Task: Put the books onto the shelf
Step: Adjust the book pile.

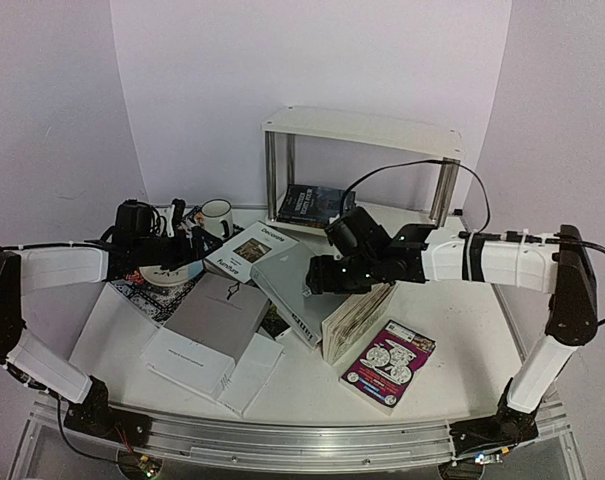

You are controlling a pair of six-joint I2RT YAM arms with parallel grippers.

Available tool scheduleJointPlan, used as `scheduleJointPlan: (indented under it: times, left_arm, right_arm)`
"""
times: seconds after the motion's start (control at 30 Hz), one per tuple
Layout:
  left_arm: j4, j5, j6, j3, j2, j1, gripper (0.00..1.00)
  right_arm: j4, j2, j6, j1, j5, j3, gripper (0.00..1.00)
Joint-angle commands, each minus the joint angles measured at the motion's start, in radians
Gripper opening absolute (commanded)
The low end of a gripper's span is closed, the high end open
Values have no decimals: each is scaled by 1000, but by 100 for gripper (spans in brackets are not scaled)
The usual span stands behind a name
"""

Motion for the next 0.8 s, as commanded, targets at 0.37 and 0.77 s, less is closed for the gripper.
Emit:
scheduleJointPlan:
  times: [0.37, 0.77]
  left_arm:
    - [41, 11, 48, 38, 21, -5, 99]
    - [42, 42, 26, 79, 56, -35, 99]
  right_arm:
    - [-186, -274, 188, 6, 77, -319, 69]
    - [-223, -136, -219, 125, 113, -108, 86]
